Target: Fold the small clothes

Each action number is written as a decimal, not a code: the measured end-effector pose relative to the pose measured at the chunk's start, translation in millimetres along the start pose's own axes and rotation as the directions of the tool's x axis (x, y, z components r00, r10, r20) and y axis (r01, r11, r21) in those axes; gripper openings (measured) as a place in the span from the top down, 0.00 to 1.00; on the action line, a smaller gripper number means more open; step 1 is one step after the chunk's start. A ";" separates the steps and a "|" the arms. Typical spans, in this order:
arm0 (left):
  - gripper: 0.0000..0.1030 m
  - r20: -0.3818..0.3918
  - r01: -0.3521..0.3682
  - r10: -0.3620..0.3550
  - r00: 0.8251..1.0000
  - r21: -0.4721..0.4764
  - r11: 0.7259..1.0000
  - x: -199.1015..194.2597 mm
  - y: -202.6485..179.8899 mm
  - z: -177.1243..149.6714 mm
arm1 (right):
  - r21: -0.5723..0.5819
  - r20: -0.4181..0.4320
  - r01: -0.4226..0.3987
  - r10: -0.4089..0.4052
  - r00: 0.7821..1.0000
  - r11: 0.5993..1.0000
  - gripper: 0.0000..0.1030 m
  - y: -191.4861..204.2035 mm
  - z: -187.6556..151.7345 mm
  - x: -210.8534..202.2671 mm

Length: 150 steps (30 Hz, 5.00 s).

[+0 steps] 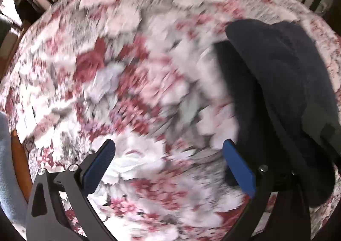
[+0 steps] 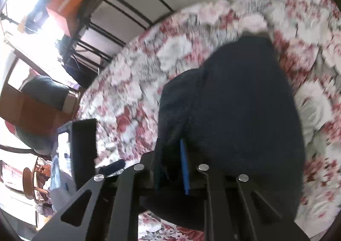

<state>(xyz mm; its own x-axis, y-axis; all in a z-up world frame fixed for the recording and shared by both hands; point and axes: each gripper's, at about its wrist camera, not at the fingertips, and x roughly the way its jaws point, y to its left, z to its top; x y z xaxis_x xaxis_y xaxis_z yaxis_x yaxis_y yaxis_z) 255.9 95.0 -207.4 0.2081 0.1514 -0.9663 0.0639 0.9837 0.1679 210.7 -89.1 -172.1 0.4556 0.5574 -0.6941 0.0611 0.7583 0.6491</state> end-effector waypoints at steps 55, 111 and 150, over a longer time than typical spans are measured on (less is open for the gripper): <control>0.04 0.169 -0.036 0.020 0.985 0.089 0.995 -44.6 -71.2 23.1 | 0.055 0.072 0.027 -0.031 0.997 0.998 0.91 -53.1 56.6 -40.3; 0.05 0.089 0.214 -0.217 0.972 0.047 0.976 -24.5 -45.7 29.1 | 0.021 0.049 0.023 -0.024 0.998 1.000 0.33 -67.3 8.2 -80.9; 0.05 -0.049 0.506 -0.510 0.859 -0.070 0.860 47.7 -54.8 33.6 | 0.232 -0.011 -0.054 0.058 0.998 0.971 0.32 -141.5 13.8 -1.3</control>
<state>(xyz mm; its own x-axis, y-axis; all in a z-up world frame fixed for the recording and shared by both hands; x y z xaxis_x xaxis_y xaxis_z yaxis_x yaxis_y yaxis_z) 295.1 45.1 -256.1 0.0983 -0.3665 -0.9252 0.0918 0.9291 -0.3582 213.7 -201.8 -258.8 0.4487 0.6040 -0.6587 0.2408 0.6281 0.7399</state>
